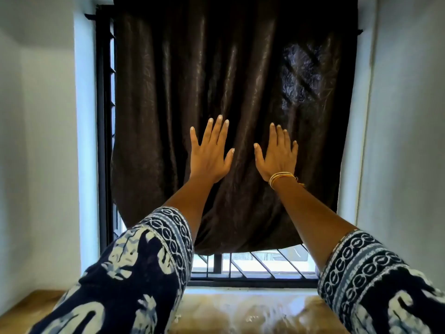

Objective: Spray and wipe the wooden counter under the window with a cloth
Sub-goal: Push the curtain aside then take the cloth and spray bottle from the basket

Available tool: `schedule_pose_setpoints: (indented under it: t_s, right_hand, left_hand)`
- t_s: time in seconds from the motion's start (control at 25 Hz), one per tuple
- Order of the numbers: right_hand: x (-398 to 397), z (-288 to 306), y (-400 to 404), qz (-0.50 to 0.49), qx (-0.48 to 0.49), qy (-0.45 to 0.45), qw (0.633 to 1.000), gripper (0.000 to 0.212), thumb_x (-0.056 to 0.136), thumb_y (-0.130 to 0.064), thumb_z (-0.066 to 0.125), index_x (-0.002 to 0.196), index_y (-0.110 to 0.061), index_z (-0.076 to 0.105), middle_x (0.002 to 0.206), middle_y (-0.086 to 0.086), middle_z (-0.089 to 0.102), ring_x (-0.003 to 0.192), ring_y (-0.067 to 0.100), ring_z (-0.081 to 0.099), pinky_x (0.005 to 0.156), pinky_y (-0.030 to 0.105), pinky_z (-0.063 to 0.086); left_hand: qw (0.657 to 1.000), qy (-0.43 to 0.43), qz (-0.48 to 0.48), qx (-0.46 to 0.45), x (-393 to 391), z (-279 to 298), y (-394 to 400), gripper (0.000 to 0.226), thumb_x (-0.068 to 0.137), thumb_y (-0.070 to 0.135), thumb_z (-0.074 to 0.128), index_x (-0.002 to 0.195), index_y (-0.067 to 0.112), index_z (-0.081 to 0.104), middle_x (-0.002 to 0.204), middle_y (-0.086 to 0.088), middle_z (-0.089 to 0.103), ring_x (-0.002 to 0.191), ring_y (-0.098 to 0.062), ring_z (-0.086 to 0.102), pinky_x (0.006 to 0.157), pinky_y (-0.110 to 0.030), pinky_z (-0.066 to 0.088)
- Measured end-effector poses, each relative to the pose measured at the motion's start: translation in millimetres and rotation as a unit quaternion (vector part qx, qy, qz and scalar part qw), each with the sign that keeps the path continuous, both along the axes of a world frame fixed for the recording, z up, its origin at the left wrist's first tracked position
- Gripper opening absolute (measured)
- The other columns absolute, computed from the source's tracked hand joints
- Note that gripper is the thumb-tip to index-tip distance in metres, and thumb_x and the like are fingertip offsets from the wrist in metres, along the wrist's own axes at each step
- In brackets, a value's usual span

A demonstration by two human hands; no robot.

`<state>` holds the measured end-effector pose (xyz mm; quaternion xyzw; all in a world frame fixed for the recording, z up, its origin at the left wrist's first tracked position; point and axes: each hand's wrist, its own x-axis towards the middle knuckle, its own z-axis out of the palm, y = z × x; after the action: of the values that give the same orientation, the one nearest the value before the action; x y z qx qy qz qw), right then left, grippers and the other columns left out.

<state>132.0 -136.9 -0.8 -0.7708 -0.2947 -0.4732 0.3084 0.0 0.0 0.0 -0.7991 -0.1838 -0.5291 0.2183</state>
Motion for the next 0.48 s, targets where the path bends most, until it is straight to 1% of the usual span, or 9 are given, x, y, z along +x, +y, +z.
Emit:
schedule_pose_setpoints:
  t_s: [0.04, 0.08, 0.2, 0.36, 0.48]
  right_hand:
    - [-1.9, -13.5, 1.4, 0.0, -0.007, 0.022, 1.0, 0.073, 0.097, -0.057, 0.028, 0.155, -0.014, 0.017, 0.16, 0.011, 0.025, 0.149, 0.029, 0.02, 0.117, 0.056, 0.017]
    - [-2.2, -26.4, 3.8, 0.0, -0.017, 0.026, 1.0, 0.073, 0.096, -0.057, 0.027, 0.155, -0.014, 0.018, 0.16, 0.011, 0.026, 0.149, 0.029, 0.02, 0.117, 0.056, 0.018]
    - [-3.2, -89.0, 11.1, 0.006, -0.07, 0.058, 0.996, 0.074, 0.095, -0.058, 0.026, 0.155, -0.014, 0.02, 0.159, 0.012, 0.028, 0.148, 0.03, 0.023, 0.117, 0.056, 0.02]
    - [-20.1, -151.4, 9.9, 0.017, -0.108, 0.113, 0.988, 0.073, 0.095, -0.058, 0.03, 0.154, -0.014, 0.023, 0.158, 0.012, 0.03, 0.147, 0.031, 0.025, 0.116, 0.057, 0.02]
    - [-42.6, -203.9, 0.1, 0.018, -0.148, 0.131, 0.98, 0.071, 0.096, -0.054, 0.034, 0.154, -0.014, 0.025, 0.158, 0.012, 0.031, 0.147, 0.032, 0.026, 0.116, 0.057, 0.02]
  left_hand:
    - [1.0, 0.012, 0.007, -0.022, -2.4, -11.2, 0.9, 0.07, 0.096, 0.052, 0.023, 0.154, 0.017, 0.003, 0.163, -0.004, 0.003, 0.15, -0.022, 0.006, 0.115, -0.06, 0.004]
    - [0.999, 0.023, 0.007, -0.029, -5.0, -21.4, 1.9, 0.07, 0.097, 0.052, 0.023, 0.154, 0.017, 0.003, 0.163, -0.004, 0.003, 0.15, -0.022, 0.006, 0.115, -0.06, 0.005]
    - [0.998, 0.034, 0.01, -0.048, -12.1, -80.8, 11.8, 0.07, 0.096, 0.051, 0.025, 0.154, 0.017, 0.004, 0.163, -0.004, 0.005, 0.15, -0.022, 0.007, 0.115, -0.06, 0.006]
    - [0.993, 0.072, -0.003, -0.095, -31.2, -135.5, 7.1, 0.069, 0.096, 0.05, 0.027, 0.154, 0.017, 0.008, 0.162, -0.004, 0.008, 0.149, -0.022, 0.008, 0.115, -0.059, 0.006]
    - [0.988, 0.107, 0.001, -0.108, -53.8, -181.9, 1.1, 0.069, 0.096, 0.049, 0.028, 0.154, 0.017, 0.01, 0.162, -0.004, 0.01, 0.149, -0.022, 0.01, 0.114, -0.06, 0.009]
